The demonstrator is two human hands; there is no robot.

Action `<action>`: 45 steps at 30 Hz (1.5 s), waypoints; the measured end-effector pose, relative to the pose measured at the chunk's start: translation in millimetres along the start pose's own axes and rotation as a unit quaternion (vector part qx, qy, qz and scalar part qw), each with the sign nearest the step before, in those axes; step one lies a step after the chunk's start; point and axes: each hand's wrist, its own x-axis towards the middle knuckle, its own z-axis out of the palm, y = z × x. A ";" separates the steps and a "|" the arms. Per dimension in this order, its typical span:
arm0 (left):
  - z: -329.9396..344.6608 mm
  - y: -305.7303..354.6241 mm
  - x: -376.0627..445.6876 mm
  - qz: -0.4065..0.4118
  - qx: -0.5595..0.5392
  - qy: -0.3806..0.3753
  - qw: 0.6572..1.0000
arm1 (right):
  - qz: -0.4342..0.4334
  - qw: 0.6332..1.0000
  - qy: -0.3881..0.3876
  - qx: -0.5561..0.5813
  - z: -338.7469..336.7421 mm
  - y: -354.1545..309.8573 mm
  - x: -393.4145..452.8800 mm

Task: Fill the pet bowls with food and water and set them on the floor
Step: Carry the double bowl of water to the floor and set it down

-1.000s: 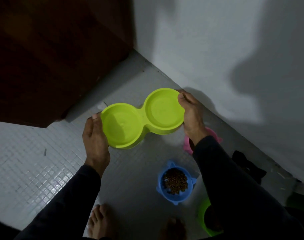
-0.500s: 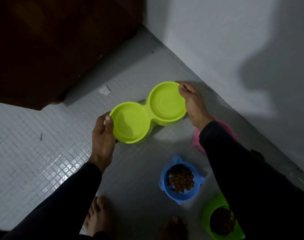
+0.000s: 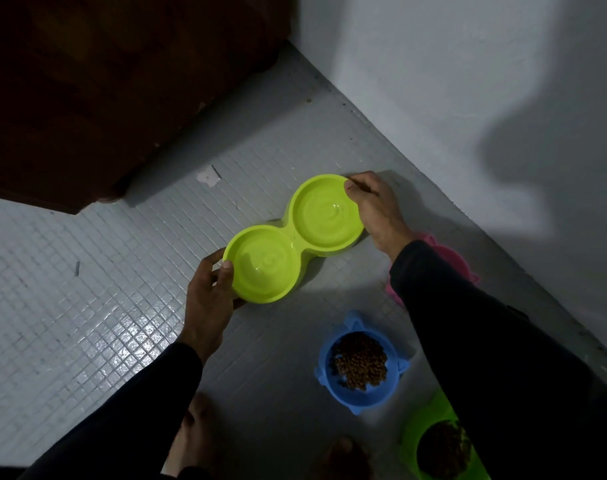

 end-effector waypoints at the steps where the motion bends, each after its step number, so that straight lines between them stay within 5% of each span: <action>1: 0.0 -0.7 -0.3 -0.005 0.002 0.000 1.000 | -0.002 1.000 -0.007 -0.011 0.3 -1.2 0.8; 20: 6.3 -4.5 5.1 0.011 0.055 0.036 0.998 | -0.079 0.970 -0.009 -0.229 -0.9 -10.7 5.6; 35: 7.8 -3.7 7.6 -0.016 0.074 0.054 0.996 | -0.032 0.964 -0.028 -0.264 0.7 -15.7 2.9; 45: 4.8 6.3 12.9 0.003 0.219 0.037 0.975 | -0.023 0.950 -0.070 -0.305 -11.2 -21.9 -16.7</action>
